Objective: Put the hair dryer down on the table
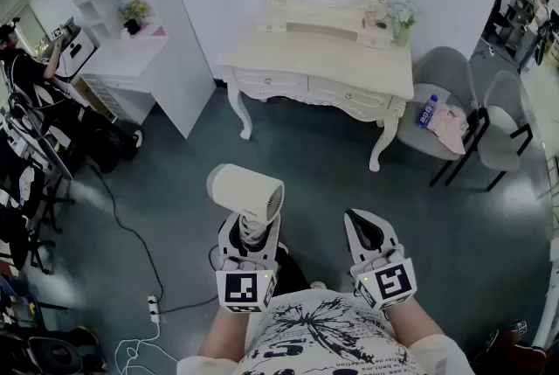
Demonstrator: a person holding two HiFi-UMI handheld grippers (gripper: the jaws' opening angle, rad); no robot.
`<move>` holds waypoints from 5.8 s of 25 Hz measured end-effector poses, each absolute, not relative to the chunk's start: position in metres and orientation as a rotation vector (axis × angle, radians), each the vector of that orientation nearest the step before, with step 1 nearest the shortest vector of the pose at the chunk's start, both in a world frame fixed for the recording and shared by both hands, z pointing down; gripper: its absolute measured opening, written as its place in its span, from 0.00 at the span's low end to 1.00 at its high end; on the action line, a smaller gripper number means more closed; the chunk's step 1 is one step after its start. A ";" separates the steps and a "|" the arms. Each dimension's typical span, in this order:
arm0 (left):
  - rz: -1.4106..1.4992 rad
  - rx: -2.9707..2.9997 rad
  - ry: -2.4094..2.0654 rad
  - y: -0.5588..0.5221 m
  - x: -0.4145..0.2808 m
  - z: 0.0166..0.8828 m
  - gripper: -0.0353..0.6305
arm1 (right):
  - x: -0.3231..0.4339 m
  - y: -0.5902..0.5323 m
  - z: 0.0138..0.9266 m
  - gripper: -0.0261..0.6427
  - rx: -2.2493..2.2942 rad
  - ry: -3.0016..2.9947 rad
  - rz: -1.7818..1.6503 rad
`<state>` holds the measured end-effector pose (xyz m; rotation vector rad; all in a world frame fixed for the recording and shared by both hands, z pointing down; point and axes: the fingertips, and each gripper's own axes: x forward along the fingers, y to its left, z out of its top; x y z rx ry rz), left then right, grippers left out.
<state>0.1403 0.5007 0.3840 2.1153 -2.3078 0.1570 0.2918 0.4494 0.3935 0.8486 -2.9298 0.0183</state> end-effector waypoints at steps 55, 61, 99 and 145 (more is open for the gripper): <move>0.211 2.283 -2.099 0.139 -0.107 0.393 0.42 | 0.041 0.105 0.411 0.06 0.981 -2.813 0.122; 0.238 2.267 -2.075 0.097 -0.128 0.410 0.42 | 0.020 0.062 0.426 0.06 0.957 -2.788 0.151; 0.539 2.405 -1.562 -0.271 -0.171 0.511 0.42 | -0.029 -0.303 0.459 0.06 1.237 -2.666 0.271; 1.085 2.334 -0.965 -0.310 -0.166 0.684 0.42 | -0.049 -0.324 0.506 0.06 1.337 -2.483 0.433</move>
